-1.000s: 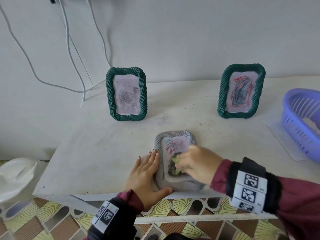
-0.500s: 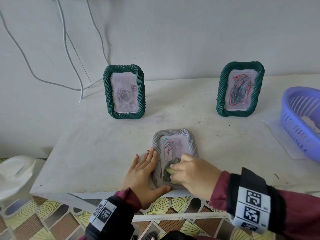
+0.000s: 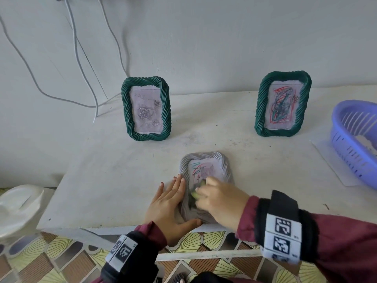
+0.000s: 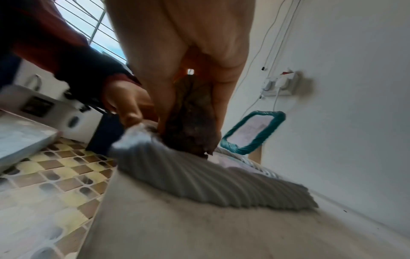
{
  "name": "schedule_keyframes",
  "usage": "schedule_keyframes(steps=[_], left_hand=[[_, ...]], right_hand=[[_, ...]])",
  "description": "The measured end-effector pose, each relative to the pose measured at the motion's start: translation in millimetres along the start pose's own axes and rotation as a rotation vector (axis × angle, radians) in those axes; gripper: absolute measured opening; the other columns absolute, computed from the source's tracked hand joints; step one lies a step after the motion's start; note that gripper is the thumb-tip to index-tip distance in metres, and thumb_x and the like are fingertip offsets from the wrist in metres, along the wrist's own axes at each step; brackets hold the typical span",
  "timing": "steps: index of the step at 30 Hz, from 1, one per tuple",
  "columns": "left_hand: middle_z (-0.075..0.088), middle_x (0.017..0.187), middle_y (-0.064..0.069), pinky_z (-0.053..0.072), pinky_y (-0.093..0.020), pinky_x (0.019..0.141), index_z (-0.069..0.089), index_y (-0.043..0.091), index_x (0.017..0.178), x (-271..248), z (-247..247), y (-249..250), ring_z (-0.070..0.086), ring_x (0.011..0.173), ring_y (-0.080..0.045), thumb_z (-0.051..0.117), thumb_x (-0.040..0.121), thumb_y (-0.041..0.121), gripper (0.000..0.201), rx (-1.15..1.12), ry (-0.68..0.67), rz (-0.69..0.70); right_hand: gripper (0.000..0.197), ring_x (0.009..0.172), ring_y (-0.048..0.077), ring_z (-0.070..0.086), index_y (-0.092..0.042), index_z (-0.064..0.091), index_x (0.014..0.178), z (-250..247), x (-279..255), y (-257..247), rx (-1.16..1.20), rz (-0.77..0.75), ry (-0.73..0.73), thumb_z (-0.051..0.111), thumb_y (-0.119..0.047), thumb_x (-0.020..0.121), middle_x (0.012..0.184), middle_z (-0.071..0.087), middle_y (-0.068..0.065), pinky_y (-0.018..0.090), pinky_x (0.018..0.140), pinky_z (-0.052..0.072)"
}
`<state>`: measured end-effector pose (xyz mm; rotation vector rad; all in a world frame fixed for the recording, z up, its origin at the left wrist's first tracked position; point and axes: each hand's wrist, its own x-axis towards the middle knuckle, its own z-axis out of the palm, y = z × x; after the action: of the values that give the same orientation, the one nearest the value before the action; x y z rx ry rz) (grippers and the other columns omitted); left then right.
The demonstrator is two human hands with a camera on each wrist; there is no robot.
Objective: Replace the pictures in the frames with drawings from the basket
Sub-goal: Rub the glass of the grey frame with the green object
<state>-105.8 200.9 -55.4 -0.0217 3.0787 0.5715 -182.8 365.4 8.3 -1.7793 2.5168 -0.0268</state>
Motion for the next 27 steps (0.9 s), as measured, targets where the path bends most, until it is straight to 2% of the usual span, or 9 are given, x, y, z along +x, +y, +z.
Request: schedule_keyframes(steps=[2,4,6,10,12,14,18,21,27], left_hand=[[-0.011,0.147,0.014,-0.020,-0.019,0.109,-0.014,0.027,0.137,0.2,0.3,0.2,-0.014,0.138,-0.003,0.027,0.056,0.083,0.107,-0.005,0.003,-0.001],[-0.007,0.148,0.013,-0.018,-0.020,0.110,-0.010,0.026,0.138,0.4,1.1,-0.3,-0.011,0.139,-0.004,0.031,0.057,0.083,0.107,-0.033,0.002,0.002],[-0.006,0.149,0.011,-0.016,-0.021,0.111,-0.009,0.026,0.139,0.4,1.8,-1.4,-0.008,0.140,-0.005,0.033,0.059,0.081,0.106,-0.045,0.004,0.011],[-0.011,0.150,0.012,-0.017,-0.022,0.112,-0.013,0.029,0.137,0.1,2.2,-1.3,-0.011,0.140,-0.003,0.030,0.058,0.082,0.105,-0.022,0.007,0.012],[-0.011,0.149,0.012,-0.017,-0.021,0.111,-0.012,0.028,0.138,0.1,2.0,-0.6,-0.010,0.140,-0.003,0.029,0.058,0.082,0.106,-0.016,0.005,0.008],[-0.010,0.149,0.012,-0.017,-0.020,0.111,-0.011,0.027,0.139,0.7,1.9,-0.7,-0.009,0.140,-0.003,0.029,0.057,0.082,0.107,-0.020,0.011,0.005],[-0.006,0.148,0.013,-0.017,-0.018,0.110,-0.009,0.025,0.139,0.7,2.7,-1.4,-0.006,0.140,-0.004,0.033,0.057,0.082,0.109,-0.041,0.017,0.005],[-0.002,0.150,0.010,-0.013,-0.021,0.112,-0.005,0.024,0.140,0.7,4.4,-2.6,-0.002,0.142,-0.007,0.036,0.059,0.082,0.108,-0.046,0.019,0.013],[-0.013,0.148,0.013,-0.017,-0.021,0.112,-0.015,0.028,0.138,0.2,0.8,-1.2,-0.013,0.140,-0.003,0.027,0.058,0.083,0.106,-0.006,0.006,0.007]], right_hand=[[0.010,0.076,0.016,0.053,-0.019,0.072,0.072,-0.4,-8.8,-0.5,0.035,-0.013,-0.060,0.077,-0.013,0.067,0.082,0.069,-0.002,0.022,0.051,0.045],[0.019,0.096,0.020,0.045,-0.015,0.067,0.102,-5.6,-6.7,11.2,0.056,0.038,-0.182,0.056,-0.011,0.087,0.111,0.063,0.002,0.029,0.072,0.046],[0.027,0.109,0.021,0.040,-0.016,0.060,0.115,-6.2,5.1,30.1,0.015,0.087,-0.095,0.043,-0.011,0.095,0.124,0.056,0.001,0.029,0.088,0.037],[0.028,0.110,0.025,0.045,-0.015,0.064,0.114,-7.0,32.0,37.6,0.072,0.175,-0.009,0.045,-0.014,0.094,0.123,0.060,0.006,0.026,0.091,0.027],[0.016,0.096,0.025,0.058,-0.013,0.073,0.096,-6.6,29.5,24.7,0.116,0.102,0.084,0.065,-0.011,0.081,0.103,0.069,0.007,0.027,0.090,0.037],[0.014,0.074,0.022,0.062,-0.016,0.075,0.076,-2.4,17.6,14.7,0.182,0.037,0.152,0.079,-0.010,0.064,0.081,0.072,0.005,0.028,0.073,0.052],[0.026,0.102,0.016,0.047,-0.021,0.065,0.113,2.8,-9.0,12.7,0.363,0.135,-0.028,0.058,-0.024,0.088,0.122,0.062,0.001,0.021,0.082,0.032],[0.026,0.107,0.012,0.049,-0.021,0.065,0.113,-6.9,-9.5,36.4,0.391,0.205,-0.024,0.059,-0.025,0.088,0.121,0.063,-0.003,0.021,0.094,0.034],[0.028,0.106,0.019,0.052,-0.016,0.065,0.114,-12.7,28.3,70.3,0.270,0.324,0.043,0.059,-0.024,0.088,0.118,0.064,0.004,0.025,0.092,0.034]])
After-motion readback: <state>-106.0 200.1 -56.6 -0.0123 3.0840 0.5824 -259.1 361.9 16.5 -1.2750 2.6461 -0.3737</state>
